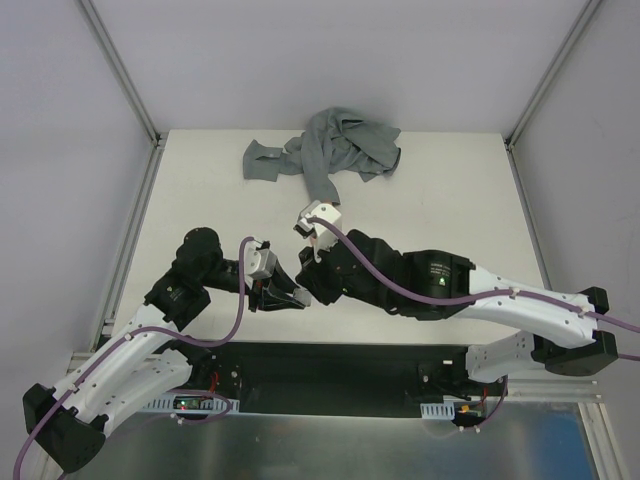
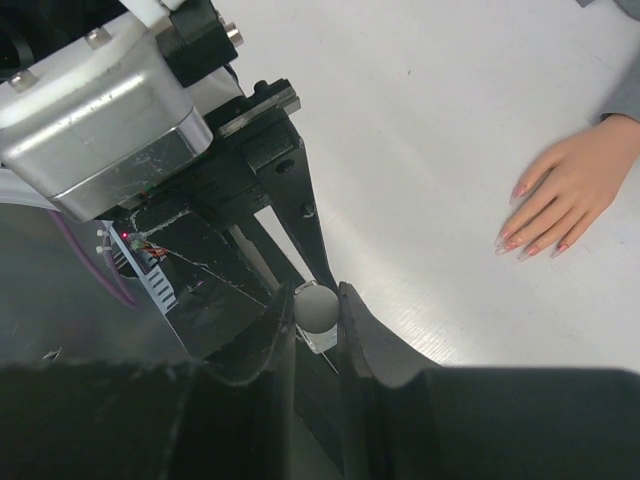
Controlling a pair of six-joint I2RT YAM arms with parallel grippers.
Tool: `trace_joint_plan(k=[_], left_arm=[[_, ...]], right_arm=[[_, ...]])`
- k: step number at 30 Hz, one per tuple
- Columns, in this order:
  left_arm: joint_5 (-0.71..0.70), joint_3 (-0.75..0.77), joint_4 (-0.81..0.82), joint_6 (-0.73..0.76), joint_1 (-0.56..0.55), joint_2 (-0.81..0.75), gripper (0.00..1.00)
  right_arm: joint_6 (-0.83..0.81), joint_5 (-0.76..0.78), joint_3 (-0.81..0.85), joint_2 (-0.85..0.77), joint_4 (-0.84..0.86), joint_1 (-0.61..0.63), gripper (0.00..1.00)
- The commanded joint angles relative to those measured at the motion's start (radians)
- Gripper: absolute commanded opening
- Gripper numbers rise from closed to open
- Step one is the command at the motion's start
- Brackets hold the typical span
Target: Paint the nails
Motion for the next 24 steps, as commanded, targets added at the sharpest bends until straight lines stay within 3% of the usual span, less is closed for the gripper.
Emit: trace_joint_plan(k=[1, 24], left_arm=[[0.016, 0.033, 0.022, 0.024, -0.004, -0.011, 0.0], [0.013, 0.034, 0.022, 0.021, -0.004, -0.016, 0.0]], right_arm=[[-0.007, -0.018, 0.004, 0.006, 0.043, -0.003, 0.01], [0.001, -0.004, -0.049, -0.029, 0.043, -0.011, 0.0]])
